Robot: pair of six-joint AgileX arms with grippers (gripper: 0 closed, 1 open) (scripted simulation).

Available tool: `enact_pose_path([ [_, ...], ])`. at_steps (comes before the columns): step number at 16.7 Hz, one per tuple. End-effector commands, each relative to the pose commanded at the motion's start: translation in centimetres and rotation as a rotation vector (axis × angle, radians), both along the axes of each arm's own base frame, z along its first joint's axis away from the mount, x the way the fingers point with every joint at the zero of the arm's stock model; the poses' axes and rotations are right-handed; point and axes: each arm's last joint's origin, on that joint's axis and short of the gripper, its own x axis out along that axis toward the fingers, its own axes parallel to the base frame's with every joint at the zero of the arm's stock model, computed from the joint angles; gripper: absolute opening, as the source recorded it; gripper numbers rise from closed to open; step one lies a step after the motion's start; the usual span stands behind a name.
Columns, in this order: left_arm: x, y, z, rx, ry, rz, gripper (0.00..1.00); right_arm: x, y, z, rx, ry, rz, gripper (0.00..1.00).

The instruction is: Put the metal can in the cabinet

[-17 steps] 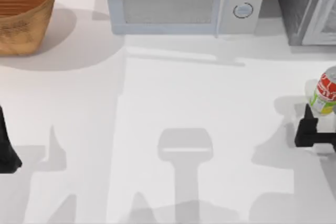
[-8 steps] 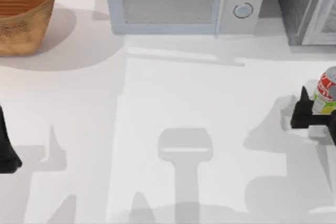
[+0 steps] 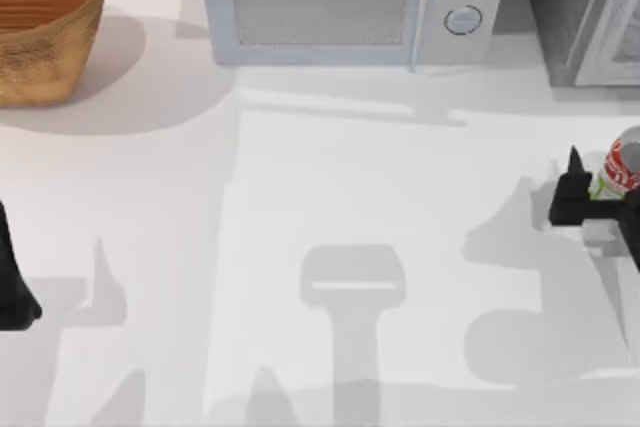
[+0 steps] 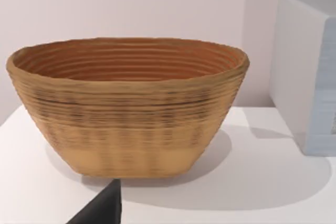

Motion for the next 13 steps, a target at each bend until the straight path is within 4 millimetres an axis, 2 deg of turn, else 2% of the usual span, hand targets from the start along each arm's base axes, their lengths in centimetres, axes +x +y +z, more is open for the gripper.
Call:
enact_pose_path([
  [6,0.00,0.00,0.00,0.000,0.000,0.000,1.00,0.12,-0.01,-0.01,0.000,0.000,0.000,1.00],
  [13,0.00,0.00,0.00,0.000,0.000,0.000,1.00,0.12,-0.01,-0.01,0.000,0.000,0.000,0.47],
])
